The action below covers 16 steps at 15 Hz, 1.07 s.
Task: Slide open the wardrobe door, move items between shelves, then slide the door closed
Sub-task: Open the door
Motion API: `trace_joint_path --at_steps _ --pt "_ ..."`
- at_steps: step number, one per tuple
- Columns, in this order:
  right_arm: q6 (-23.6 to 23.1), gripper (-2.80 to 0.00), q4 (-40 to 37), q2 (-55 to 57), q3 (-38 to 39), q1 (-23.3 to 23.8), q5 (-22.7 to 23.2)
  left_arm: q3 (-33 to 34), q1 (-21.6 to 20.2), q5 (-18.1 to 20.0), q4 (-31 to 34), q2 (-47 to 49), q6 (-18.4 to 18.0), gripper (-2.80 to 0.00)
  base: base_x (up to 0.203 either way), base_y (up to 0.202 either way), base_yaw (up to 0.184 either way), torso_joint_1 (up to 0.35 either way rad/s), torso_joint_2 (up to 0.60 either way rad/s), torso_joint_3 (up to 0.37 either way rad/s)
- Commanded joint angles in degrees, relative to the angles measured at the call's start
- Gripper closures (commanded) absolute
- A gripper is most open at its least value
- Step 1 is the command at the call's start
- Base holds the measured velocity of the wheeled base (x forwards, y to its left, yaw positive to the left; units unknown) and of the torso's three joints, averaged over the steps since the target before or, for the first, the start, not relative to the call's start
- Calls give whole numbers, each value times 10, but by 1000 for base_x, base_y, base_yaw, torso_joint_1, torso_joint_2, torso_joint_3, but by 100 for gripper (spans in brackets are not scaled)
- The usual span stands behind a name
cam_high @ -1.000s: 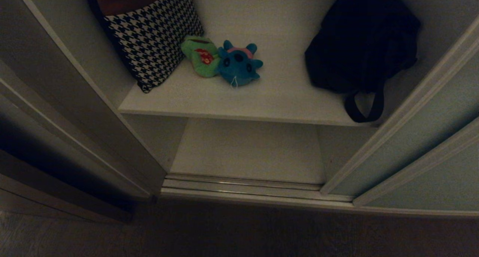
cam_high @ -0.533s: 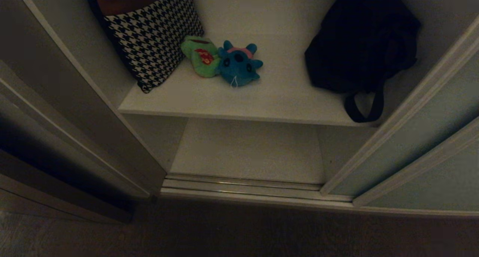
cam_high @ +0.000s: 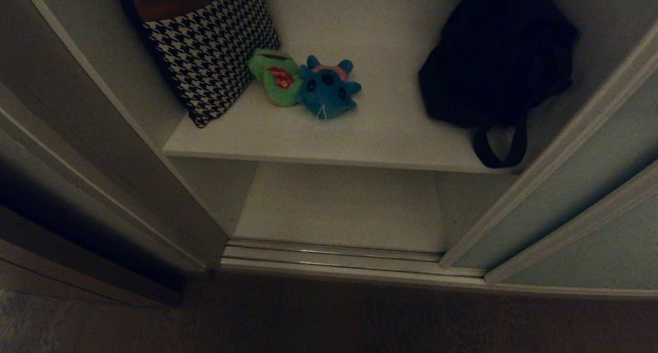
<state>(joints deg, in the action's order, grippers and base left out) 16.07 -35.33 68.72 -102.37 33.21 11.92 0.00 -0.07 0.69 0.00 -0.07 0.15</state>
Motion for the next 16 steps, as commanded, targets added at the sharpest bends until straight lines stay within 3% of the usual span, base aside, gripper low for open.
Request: trace_joint_path --at_steps 1,7,12,16 --pt "2 0 -3 -10 2 -4 16 0 0 0 0 1 0 0 0 0 0 0 0 0" --pt "0 0 1 -32 35 -46 43 0 0 0 0 0 0 0 0 0 0 0 0 0" --pt "-6 0 17 -44 76 -160 47 0 0 0 0 0 0 0 0 0 0 0 0 0" --pt "-8 0 73 -24 107 -232 47 0 0 0 0 1 0 0 0 0 0 0 0 0"
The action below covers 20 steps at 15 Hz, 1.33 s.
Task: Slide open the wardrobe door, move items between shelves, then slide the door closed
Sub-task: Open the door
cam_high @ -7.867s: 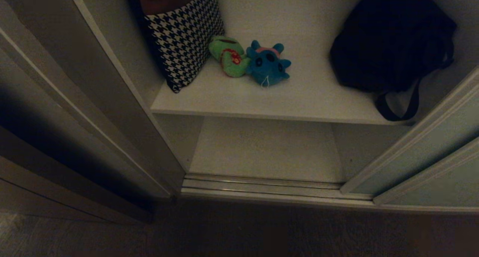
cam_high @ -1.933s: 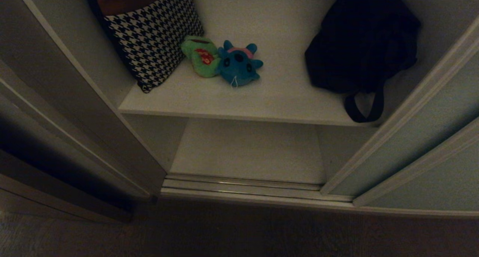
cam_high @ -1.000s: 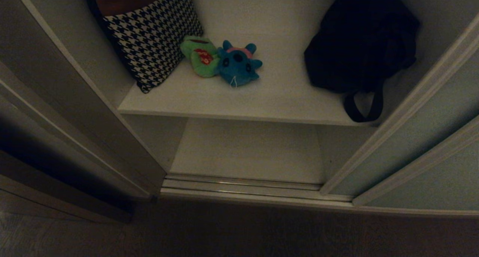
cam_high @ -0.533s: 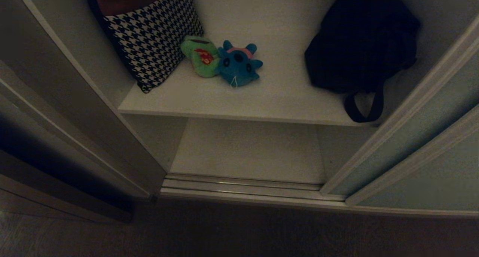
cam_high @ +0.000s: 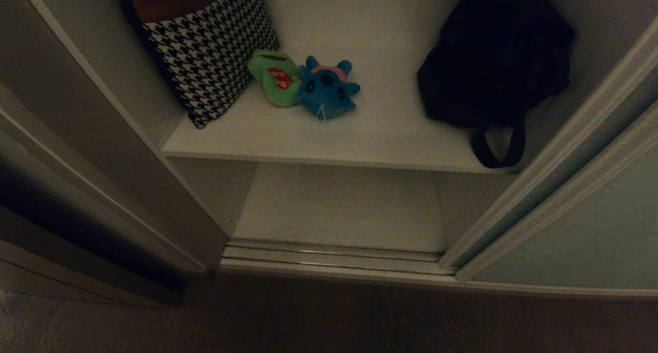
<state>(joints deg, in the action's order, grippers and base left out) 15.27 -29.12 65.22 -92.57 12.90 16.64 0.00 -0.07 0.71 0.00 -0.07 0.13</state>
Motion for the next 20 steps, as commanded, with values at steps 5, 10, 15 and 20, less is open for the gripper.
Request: trace_joint_path --at_steps 5,10,15,20 --pt "-28 0 22 -11 10 -170 0 0 0 0 0 1 0 0 0 0 0 0 0 0" --pt "-87 0 3 -138 60 -237 20 0 0 0 0 1 0 0 0 0 0 0 0 0" --pt "-227 0 -46 -193 112 -261 58 0 0 0 0 0 0 0 0 0 0 0 0 0" --pt "-343 0 -12 -196 167 -287 -51 0 0 0 0 1 0 0 0 0 0 0 0 0"
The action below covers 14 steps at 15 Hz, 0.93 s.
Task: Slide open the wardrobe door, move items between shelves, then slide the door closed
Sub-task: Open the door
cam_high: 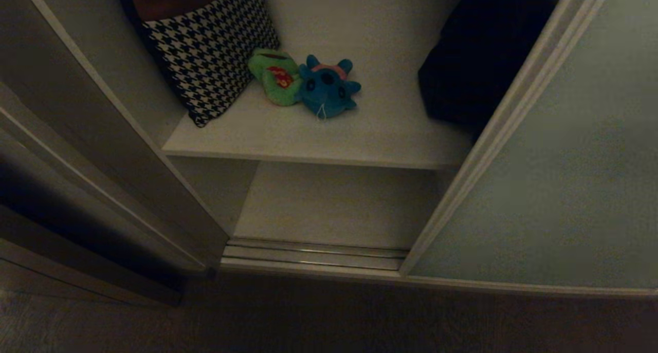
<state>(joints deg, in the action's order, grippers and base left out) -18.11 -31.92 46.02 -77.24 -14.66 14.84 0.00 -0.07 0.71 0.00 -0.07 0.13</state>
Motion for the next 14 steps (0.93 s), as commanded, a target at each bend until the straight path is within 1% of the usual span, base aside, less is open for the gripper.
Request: trace_joint_path --at_steps 1,2,4,6,7,8,9,10,13,14 --pt "-12 0 50 1 23 -22 -50 0 0 0 0 0 0 0 0 0 0 0 0 0" --pt "-14 0 88 8 31 -28 -64 0 0 0 0 1 0 0 0 0 0 0 0 0" --pt "-35 0 251 34 53 -53 -98 0 0 0 0 1 0 0 0 0 0 0 0 0" --pt "-92 0 389 55 89 -74 -117 0 0 0 0 0 0 0 0 0 0 0 0 0" --pt "-109 0 421 69 100 -79 -121 0 0 0 0 1 0 0 0 0 0 0 0 0" --pt "-106 0 423 78 92 -87 -124 0 0 0 0 1 0 0 0 0 0 0 0 0" --pt "-98 0 424 86 84 -108 -127 0 0 0 0 0 0 0 0 0 0 0 0 0" --pt "-92 0 425 99 71 -131 -141 0 0 0 0 0 0 0 0 0 0 0 0 0" --pt "-87 0 422 131 42 -206 -209 0 0 0 0 0 0 0 0 0 0 0 0 0" --pt "-86 0 419 140 39 -223 -222 0 0 0 0 0 0 0 0 0 0 0 0 0"
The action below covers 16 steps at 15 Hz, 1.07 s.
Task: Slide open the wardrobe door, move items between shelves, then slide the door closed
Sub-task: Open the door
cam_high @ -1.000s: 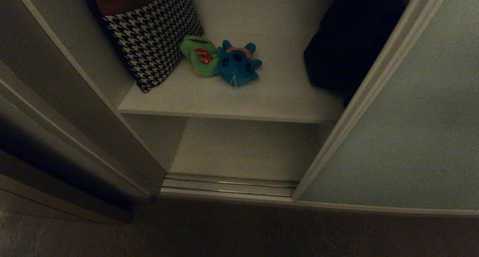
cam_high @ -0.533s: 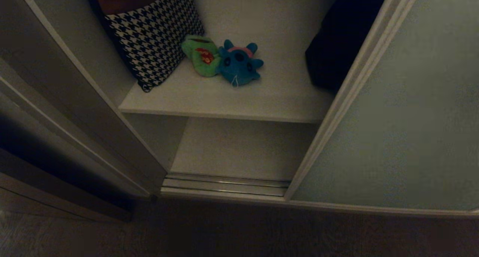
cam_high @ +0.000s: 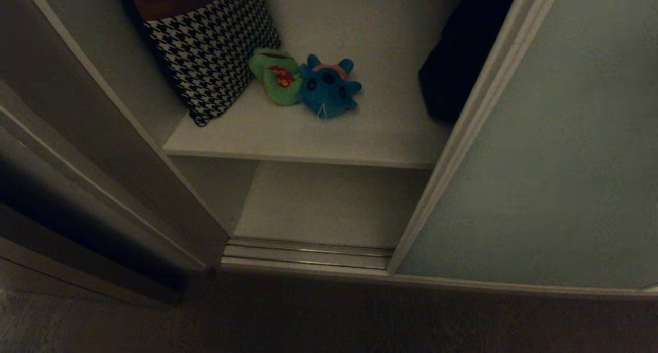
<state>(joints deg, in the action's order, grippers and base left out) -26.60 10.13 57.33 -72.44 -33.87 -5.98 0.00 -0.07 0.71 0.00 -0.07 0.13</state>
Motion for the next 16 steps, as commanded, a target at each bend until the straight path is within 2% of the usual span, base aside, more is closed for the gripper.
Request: trace_joint_path --at_steps 1,6,9,16 --pt "-2 0 -3 32 -11 -38 -17 0 0 0 0 0 0 0 0 0 0 0 0 0" --pt "13 0 -18 70 -30 -56 -31 0 0 0 0 0 0 0 0 0 0 0 0 0" --pt "30 0 -18 96 -41 -78 -59 0 0 0 0 0 0 0 0 0 0 0 0 0" --pt "72 0 -17 141 -74 -81 -84 0 0 0 0 0 0 0 0 0 0 0 0 0"
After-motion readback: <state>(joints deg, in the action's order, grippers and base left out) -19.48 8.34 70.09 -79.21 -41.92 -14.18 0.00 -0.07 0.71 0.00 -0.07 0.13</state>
